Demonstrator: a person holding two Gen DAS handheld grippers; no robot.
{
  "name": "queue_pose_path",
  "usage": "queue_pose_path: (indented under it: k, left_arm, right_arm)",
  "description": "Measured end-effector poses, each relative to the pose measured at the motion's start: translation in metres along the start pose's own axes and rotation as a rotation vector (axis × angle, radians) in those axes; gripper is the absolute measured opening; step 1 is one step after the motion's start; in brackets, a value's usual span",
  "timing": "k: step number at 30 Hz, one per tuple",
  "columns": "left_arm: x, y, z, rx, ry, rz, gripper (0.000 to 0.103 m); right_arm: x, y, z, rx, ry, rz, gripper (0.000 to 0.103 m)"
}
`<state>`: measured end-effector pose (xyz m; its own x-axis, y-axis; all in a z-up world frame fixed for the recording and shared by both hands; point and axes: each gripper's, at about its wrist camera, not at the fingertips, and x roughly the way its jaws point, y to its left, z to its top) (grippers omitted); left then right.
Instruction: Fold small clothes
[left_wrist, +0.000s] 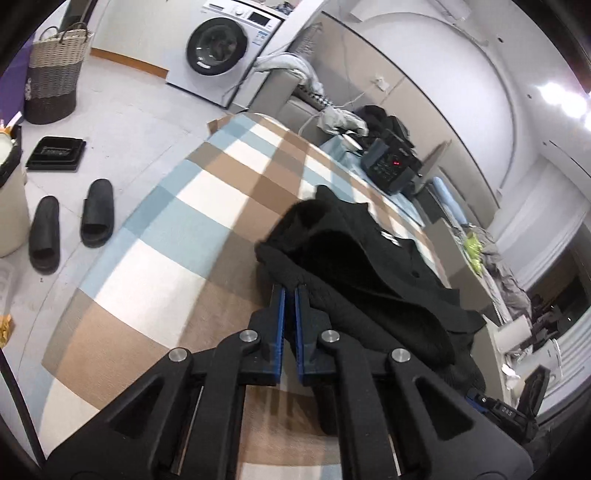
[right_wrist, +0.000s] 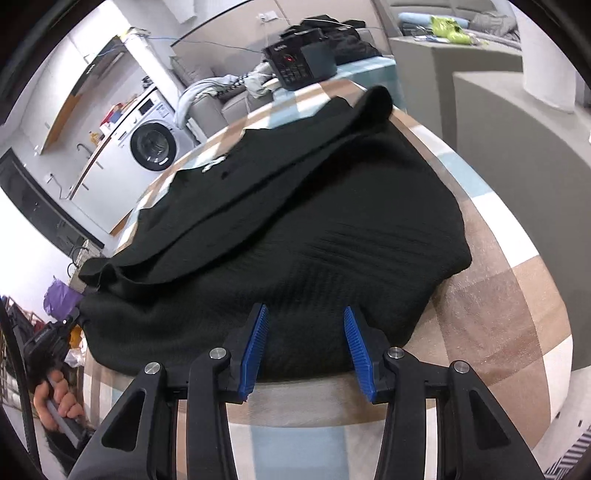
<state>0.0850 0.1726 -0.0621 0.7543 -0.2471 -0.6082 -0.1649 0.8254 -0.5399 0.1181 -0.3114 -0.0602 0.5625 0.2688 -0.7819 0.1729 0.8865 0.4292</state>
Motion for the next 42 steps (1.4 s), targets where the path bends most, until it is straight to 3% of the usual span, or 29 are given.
queue_pose_path:
  k: [3, 9, 12, 14, 17, 19, 22, 32, 37, 42]
  left_arm:
    - [0.000, 0.011, 0.006, -0.037, -0.023, 0.039, 0.002]
    - [0.002, 0.019, -0.005, -0.070, 0.072, 0.030, 0.003]
    - [0.006, 0.019, -0.018, -0.076, 0.112, 0.008, 0.011]
    - [0.012, 0.017, -0.023, -0.077, 0.129, 0.015, 0.025]
    - [0.021, 0.012, -0.026, -0.083, 0.140, -0.012, 0.025]
    - [0.024, 0.008, -0.027, -0.077, 0.115, -0.029, 0.025]
    - [0.029, 0.002, -0.028, -0.059, 0.109, -0.038, 0.005]
    - [0.022, 0.006, -0.020, -0.042, 0.099, -0.100, 0.003]
    - [0.024, 0.013, -0.013, -0.047, 0.110, -0.126, 0.003]
    - [0.026, 0.018, -0.009, -0.053, 0.120, -0.154, 0.002]
  right_arm:
    - [0.000, 0.001, 0.000, -0.009, 0.000, 0.000, 0.044]
    - [-0.002, -0.001, 0.000, 0.010, 0.006, 0.008, 0.044]
    - [-0.010, 0.011, -0.002, -0.037, -0.007, 0.016, 0.045]
    - [-0.014, 0.025, -0.005, -0.083, -0.010, 0.047, 0.048]
    - [-0.011, 0.054, -0.013, -0.138, 0.015, 0.107, 0.051]
    - [-0.005, 0.077, -0.022, -0.176, 0.037, 0.147, 0.051]
    - [0.005, 0.119, -0.038, -0.274, 0.055, 0.158, 0.052]
    - [0.051, 0.249, -0.087, -0.621, 0.148, 0.201, 0.052]
    - [0.069, 0.286, -0.104, -0.735, 0.162, 0.175, 0.052]
    - [0.085, 0.314, -0.115, -0.826, 0.123, 0.145, 0.052]
